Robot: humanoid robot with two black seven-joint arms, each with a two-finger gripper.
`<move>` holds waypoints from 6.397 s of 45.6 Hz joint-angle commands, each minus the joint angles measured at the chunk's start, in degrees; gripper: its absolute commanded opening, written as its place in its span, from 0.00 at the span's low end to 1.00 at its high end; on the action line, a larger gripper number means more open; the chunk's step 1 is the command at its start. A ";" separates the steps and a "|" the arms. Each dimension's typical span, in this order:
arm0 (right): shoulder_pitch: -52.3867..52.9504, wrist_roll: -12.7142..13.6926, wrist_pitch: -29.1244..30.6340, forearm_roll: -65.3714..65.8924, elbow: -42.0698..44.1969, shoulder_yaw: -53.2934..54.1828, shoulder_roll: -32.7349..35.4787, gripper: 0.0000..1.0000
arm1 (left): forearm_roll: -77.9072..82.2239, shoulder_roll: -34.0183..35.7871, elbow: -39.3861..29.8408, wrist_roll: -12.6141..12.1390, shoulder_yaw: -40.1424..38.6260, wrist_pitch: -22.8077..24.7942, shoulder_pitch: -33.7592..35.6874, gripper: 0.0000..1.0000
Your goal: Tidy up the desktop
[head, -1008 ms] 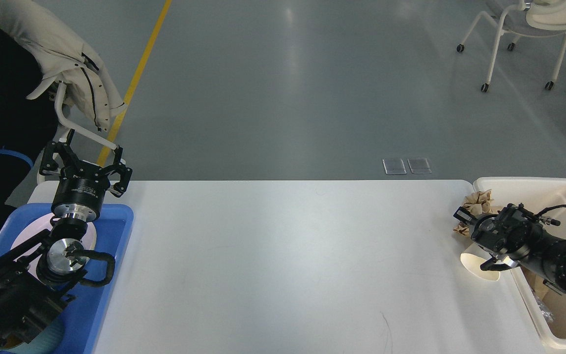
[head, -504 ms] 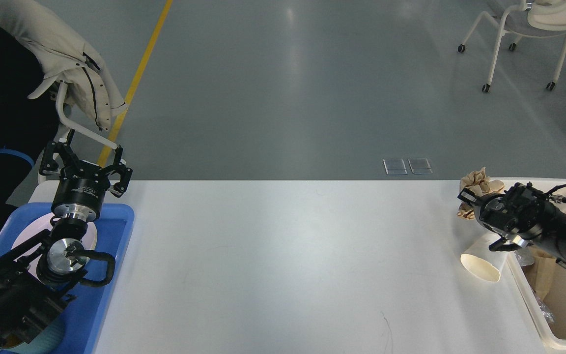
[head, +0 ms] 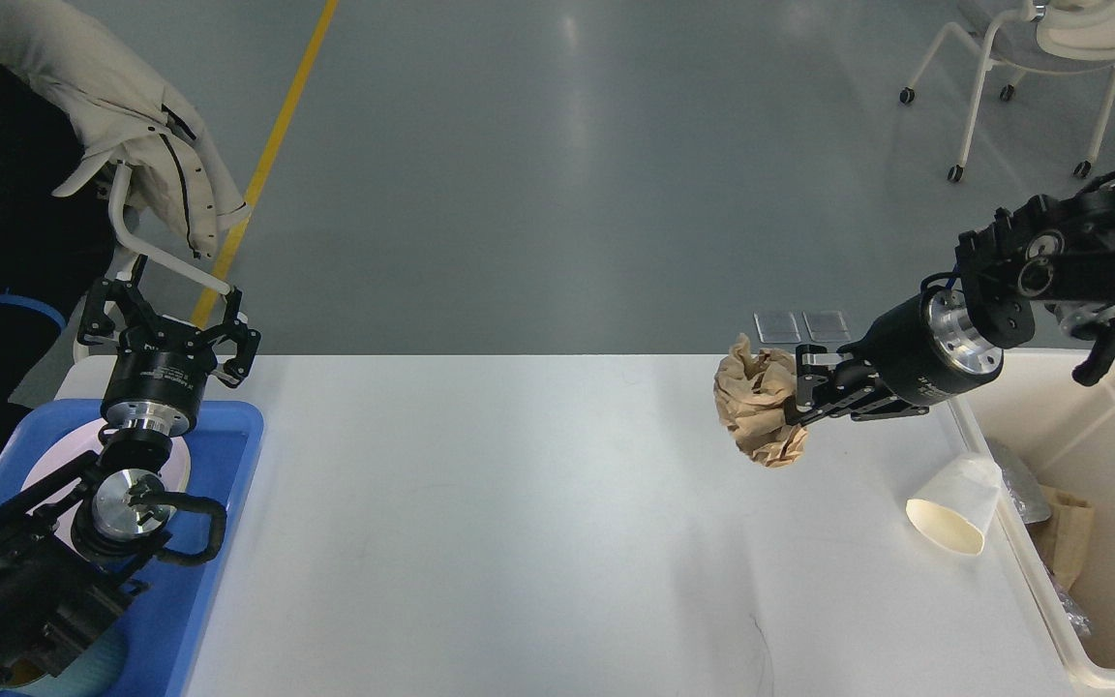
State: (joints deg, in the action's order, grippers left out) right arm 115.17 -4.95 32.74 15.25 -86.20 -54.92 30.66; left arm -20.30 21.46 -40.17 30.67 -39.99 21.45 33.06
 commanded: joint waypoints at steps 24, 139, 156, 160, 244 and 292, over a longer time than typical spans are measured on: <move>-12.84 0.38 -10.41 7.16 17.01 -16.26 -0.34 0.00 | 0.00 -0.01 0.00 0.00 0.00 0.00 -0.01 0.97; -27.87 2.14 -20.70 -13.23 26.51 -15.83 -7.46 1.00 | 0.00 -0.01 0.00 0.00 0.00 0.00 -0.01 0.97; -50.64 1.35 -21.23 -14.46 49.54 -7.76 -7.90 1.00 | 0.00 -0.10 0.00 0.00 0.00 0.00 -0.01 0.97; -55.04 1.43 -21.14 -14.37 53.06 -3.18 -7.90 1.00 | 0.00 -0.01 0.00 0.00 0.00 0.00 -0.01 0.97; 9.03 1.61 -11.02 -3.91 -7.49 -7.64 -7.98 0.00 | 0.00 -0.01 0.00 0.00 0.00 0.00 -0.01 0.97; -75.53 5.04 -29.58 -23.25 87.87 -16.35 -11.94 1.00 | 0.00 -0.01 0.00 0.00 0.00 0.00 -0.01 0.97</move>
State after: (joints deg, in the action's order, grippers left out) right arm 39.95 -0.03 3.21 -7.87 1.58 -71.37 18.70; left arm -20.30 21.44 -40.17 30.67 -39.99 21.45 33.05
